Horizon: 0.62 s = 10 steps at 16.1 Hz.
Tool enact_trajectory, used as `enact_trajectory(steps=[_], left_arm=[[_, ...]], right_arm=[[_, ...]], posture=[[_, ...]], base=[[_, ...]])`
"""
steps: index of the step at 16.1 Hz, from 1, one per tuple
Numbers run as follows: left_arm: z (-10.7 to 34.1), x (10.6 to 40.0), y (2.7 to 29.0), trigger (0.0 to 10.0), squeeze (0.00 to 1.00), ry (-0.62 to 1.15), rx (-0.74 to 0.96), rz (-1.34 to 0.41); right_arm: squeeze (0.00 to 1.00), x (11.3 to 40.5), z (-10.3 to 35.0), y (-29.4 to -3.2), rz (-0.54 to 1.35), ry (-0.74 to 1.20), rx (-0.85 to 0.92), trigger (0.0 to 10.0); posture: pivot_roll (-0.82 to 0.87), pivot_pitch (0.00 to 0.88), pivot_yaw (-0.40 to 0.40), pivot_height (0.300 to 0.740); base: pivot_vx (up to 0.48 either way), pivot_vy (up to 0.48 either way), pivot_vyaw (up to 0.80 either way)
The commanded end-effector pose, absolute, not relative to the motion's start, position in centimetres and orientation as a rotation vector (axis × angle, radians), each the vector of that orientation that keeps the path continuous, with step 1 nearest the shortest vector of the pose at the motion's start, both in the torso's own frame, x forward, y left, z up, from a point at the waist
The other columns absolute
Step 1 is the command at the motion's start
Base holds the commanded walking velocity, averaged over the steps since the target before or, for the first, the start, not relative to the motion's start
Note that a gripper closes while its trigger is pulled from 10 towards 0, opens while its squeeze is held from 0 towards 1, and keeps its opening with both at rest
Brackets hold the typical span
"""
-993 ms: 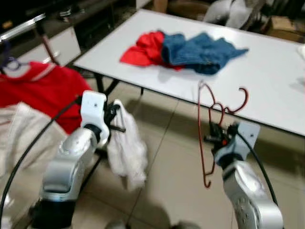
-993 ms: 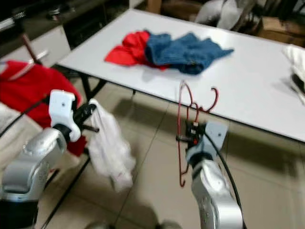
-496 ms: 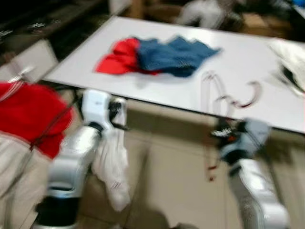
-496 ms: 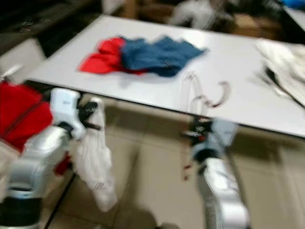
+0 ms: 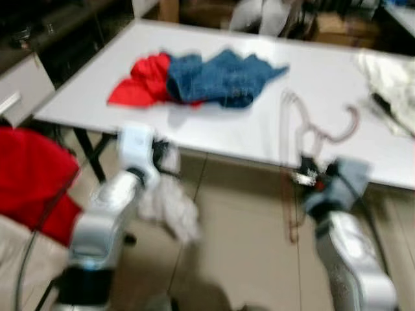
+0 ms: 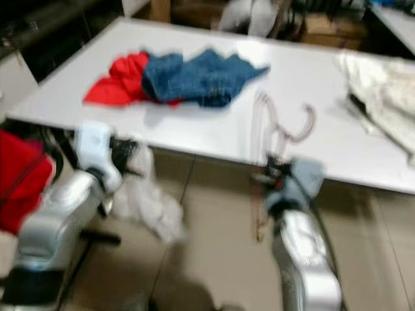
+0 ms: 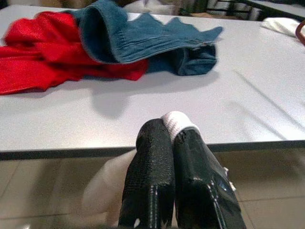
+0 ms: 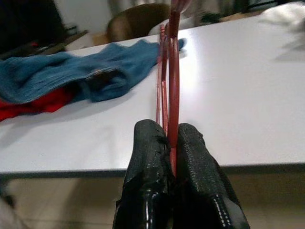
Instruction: Hang hanger
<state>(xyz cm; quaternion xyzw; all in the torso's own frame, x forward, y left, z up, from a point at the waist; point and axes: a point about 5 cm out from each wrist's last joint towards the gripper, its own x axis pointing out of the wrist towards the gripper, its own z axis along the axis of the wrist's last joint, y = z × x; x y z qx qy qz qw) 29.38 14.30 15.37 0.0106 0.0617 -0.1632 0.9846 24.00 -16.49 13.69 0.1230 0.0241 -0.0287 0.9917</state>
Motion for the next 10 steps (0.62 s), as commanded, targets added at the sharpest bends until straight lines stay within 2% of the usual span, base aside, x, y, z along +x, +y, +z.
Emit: enact_trajectory(steps=[1,5,10], left_arm=[[16.29,29.53,15.11,10.0,0.00,0.083,0.044,-0.305],[16.27,29.57,15.00,10.0,0.00,0.080,0.043,-0.309],[16.20,29.59,14.90,10.0,0.00,0.079,0.043,-0.314]], right_arm=[[0.00,24.12,13.83,-15.87,-0.035,0.049,0.266,10.0],[0.00,24.15,13.85,-15.81,-0.032,0.043,0.259,10.0],[0.00,24.18,13.87,-16.01,-0.035,0.037,0.249,10.0]], posture=[[-0.01,0.081,-0.036,0.740],[-0.01,0.074,-0.036,0.740],[-0.01,0.061,-0.038,0.740]], base=[[0.292,0.000,0.00],[0.289,0.000,-0.69],[0.292,0.000,0.00]])
